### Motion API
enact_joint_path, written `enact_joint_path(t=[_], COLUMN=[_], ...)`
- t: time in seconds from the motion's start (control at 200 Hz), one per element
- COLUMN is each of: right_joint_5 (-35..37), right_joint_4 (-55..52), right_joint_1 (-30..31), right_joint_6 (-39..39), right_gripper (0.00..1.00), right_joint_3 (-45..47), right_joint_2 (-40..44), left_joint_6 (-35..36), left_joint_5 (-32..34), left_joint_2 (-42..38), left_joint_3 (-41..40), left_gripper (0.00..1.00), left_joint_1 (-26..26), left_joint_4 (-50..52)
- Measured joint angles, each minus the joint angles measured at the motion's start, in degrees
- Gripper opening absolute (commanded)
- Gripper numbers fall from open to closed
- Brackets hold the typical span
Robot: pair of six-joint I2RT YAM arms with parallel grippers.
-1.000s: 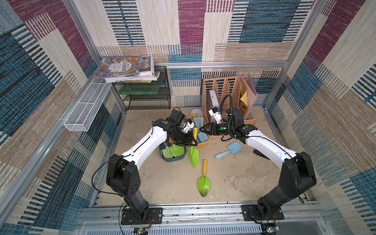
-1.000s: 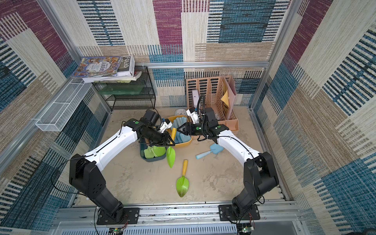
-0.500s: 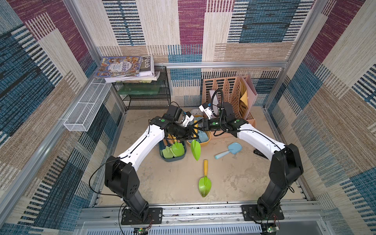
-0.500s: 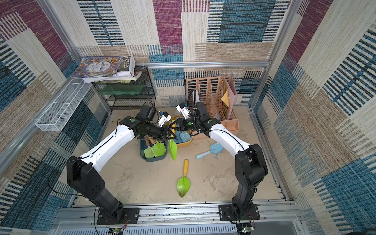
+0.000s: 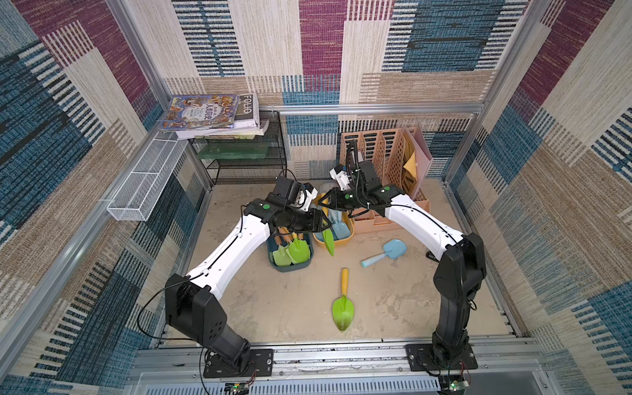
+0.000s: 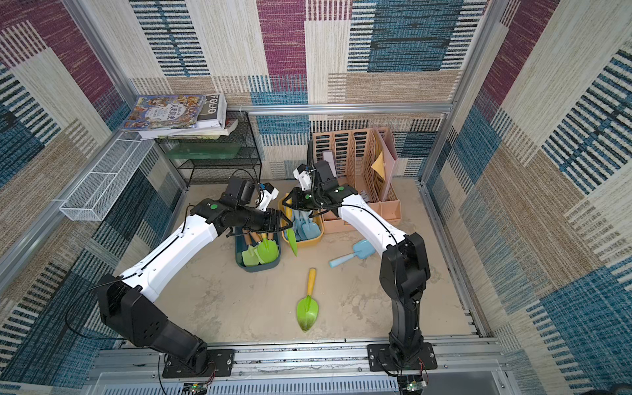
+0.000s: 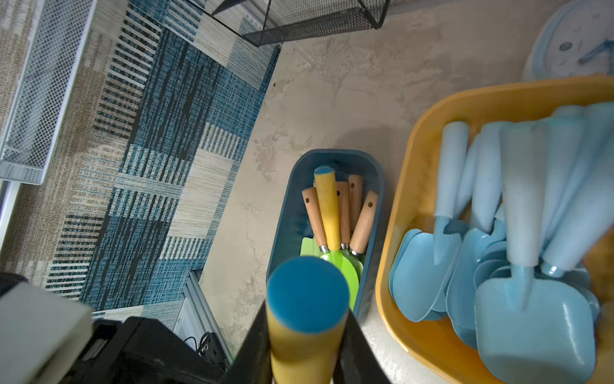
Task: Sort the small shovels by color and place them into the storage box
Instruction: Place the shovel in the storage box.
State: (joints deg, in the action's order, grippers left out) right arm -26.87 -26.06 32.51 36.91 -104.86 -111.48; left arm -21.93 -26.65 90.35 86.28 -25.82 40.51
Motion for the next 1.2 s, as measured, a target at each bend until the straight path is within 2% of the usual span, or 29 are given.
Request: enact_joint_path(t=[0.185,0.346,0.491,0.531,0.626,0.676,0.746,0.811,0.871,0.936,0.991,1.057,1.197], right_joint_5=[-0.1,-1.5,-2.0,-2.2,-2.2,-1.9,-1.6,-1.6,-1.9,-2.8,-3.5,-3.1,1.4], right_joint_4=[-5.4,-7.5,-8.2,-8.4,-9.2,-9.5,-9.9,-10.2,-10.4,-10.8,-10.8,-10.8,-11.1], right_joint_1=[-0.1,0.6,0.7,0.7,0.7,0.7,0.7,0.5,0.5,0.6,0.7,0.6,-0.6], right_joint_6=[2.7,3.7,3.7,3.8,3.7,3.7,3.9,3.8,3.8,3.7,3.6,3.2,2.7], right_gripper=[0.0,0.0,0.0,0.0,0.0,0.0,0.01,0.02,0.1,0.35,0.46,0.5,0.51], right_joint_3=[-8.4,-10.6,-11.5,-11.8,-12.4,-12.5,-12.7,-12.7,-12.8,-12.8,-12.8,-12.7,-9.7], right_joint_2=[-4.3,-5.2,-5.6,-5.7,-6.1,-6.3,-6.3,-6.3,-6.3,-6.3,-6.3,-6.3,-4.0], left_joint_6=[0.1,1.2,1.7,1.8,1.7,1.6,1.2,1.6,1.5,1.1,1.3,0.6,-2.1], left_joint_5=[5.5,8.8,9.0,9.0,8.9,8.5,9.0,8.9,9.0,9.6,9.4,9.1,9.5], left_joint_2=[0.2,1.7,3.5,4.0,5.2,5.6,5.7,5.4,4.7,3.2,1.7,-0.3,-5.2], left_joint_3=[0.0,1.4,2.2,2.2,2.5,2.6,2.6,2.4,1.4,-0.2,-2.3,-5.3,-12.9], left_gripper=[0.57,0.57,0.55,0.51,0.35,0.18,0.01,0.0,0.0,0.0,0.0,0.0,0.0], left_joint_1=[0.0,0.0,0.0,0.0,0.0,-0.1,-0.4,-0.5,-0.5,-0.4,0.2,1.4,6.3], left_joint_4=[-1.9,-2.4,-3.3,-3.5,-4.1,-4.3,-4.2,-4.3,-4.6,-4.9,-6.3,-7.4,-8.0])
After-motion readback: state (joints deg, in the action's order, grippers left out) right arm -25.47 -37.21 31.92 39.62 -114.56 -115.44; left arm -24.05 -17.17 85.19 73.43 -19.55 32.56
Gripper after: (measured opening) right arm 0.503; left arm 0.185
